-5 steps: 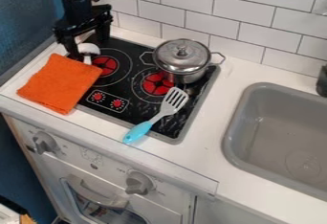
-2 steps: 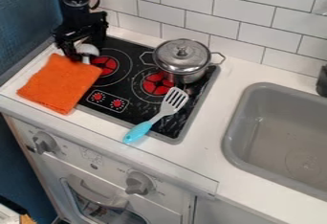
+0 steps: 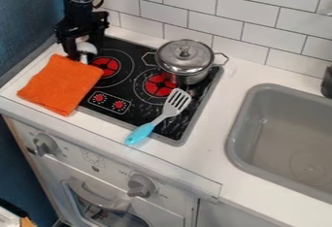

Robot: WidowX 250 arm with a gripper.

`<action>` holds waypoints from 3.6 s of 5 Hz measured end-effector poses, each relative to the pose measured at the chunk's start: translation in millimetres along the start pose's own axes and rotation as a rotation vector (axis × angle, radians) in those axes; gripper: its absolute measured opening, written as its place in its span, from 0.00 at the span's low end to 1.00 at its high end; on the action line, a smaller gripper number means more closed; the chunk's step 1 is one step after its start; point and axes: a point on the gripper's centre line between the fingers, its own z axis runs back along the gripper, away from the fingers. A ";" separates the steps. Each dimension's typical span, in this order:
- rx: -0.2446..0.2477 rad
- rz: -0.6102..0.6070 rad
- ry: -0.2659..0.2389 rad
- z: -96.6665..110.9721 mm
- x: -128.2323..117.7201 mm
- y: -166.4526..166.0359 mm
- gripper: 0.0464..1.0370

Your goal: Move the white object to the bottom right of the stove

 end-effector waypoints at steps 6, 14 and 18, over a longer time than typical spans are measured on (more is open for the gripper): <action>-0.112 -0.289 -0.066 101.7 -48.1 -13.6 0.76; -0.111 -1.046 -0.013 51.8 -268.2 -31.7 0.82; -0.124 -0.997 0.029 59.7 -258.9 -28.4 0.96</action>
